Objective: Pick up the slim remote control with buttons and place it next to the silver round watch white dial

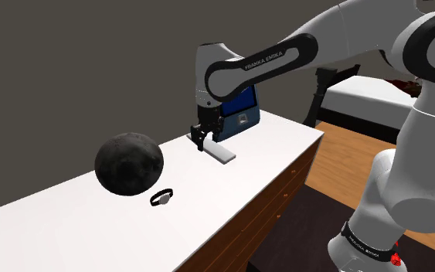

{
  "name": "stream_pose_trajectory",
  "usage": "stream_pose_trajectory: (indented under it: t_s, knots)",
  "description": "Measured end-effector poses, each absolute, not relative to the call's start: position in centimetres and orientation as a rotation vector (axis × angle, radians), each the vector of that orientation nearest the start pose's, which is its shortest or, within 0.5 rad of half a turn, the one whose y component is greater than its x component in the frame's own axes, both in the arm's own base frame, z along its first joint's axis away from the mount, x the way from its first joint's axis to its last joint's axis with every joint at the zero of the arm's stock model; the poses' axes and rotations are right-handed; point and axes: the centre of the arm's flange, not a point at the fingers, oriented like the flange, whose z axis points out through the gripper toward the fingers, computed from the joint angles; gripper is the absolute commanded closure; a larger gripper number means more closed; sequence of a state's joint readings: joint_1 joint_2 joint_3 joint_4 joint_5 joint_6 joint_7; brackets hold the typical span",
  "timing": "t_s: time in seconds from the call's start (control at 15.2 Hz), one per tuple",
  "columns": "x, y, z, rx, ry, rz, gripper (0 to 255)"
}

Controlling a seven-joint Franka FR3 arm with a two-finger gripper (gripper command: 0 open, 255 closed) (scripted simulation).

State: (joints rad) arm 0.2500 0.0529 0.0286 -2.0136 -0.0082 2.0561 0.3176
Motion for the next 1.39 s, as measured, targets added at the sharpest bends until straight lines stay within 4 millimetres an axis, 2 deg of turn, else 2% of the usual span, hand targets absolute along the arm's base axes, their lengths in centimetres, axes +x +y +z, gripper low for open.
stream_pose_trajectory:
  t_s: [0.99,1.39]
  knots:
    - [54.2,15.7,34.7,-3.150,0.057,0.014,255]
    - [54.1,15.7,34.0,-3.150,0.057,0.013,255]
